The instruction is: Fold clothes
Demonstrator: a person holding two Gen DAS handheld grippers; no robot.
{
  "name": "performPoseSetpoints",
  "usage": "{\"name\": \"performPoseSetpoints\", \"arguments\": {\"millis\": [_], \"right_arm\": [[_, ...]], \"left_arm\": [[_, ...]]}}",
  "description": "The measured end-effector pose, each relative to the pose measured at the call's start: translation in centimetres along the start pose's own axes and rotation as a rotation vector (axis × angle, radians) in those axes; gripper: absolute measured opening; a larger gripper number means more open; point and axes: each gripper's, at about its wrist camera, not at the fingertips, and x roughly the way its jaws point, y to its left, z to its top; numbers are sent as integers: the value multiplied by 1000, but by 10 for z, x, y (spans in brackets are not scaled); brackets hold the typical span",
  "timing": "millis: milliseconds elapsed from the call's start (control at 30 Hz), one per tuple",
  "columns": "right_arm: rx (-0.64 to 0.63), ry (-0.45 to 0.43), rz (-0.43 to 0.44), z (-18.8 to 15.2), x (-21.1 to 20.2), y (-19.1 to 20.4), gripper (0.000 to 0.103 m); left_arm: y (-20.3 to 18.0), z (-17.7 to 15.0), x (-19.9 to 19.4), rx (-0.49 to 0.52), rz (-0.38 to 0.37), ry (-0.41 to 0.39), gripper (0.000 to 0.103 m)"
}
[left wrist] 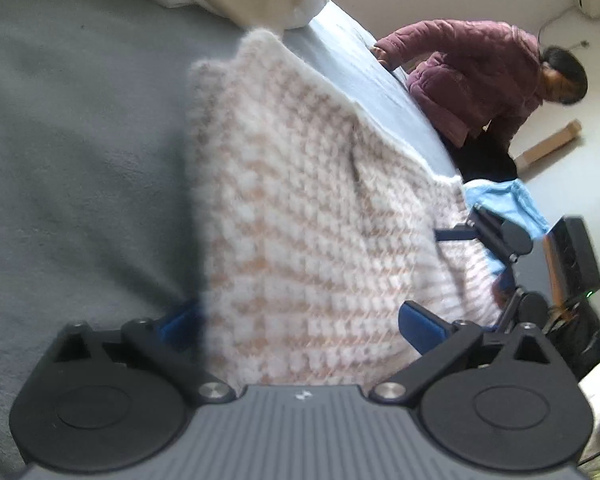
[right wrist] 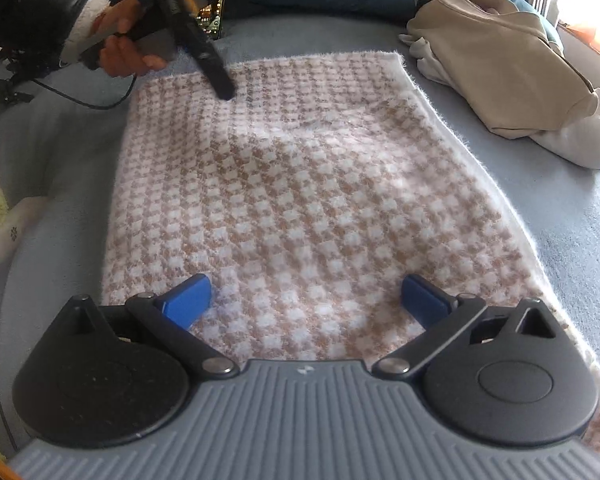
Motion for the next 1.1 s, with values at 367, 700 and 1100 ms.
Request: {"name": "performPoseSetpoints", "arguments": {"millis": [367,700,1100], "right_arm": [[33,-60,2,-5,8,4,102],[57,-122,-47,-13,-8,5,91],[85,-181,-135,-29,-12,1,59]], "left_arm": [[-4,9,11,-144,6,-65,47],[-95,33,-20,-69,219,-42,27],[-243,59,8,199,309,132,25]]}}
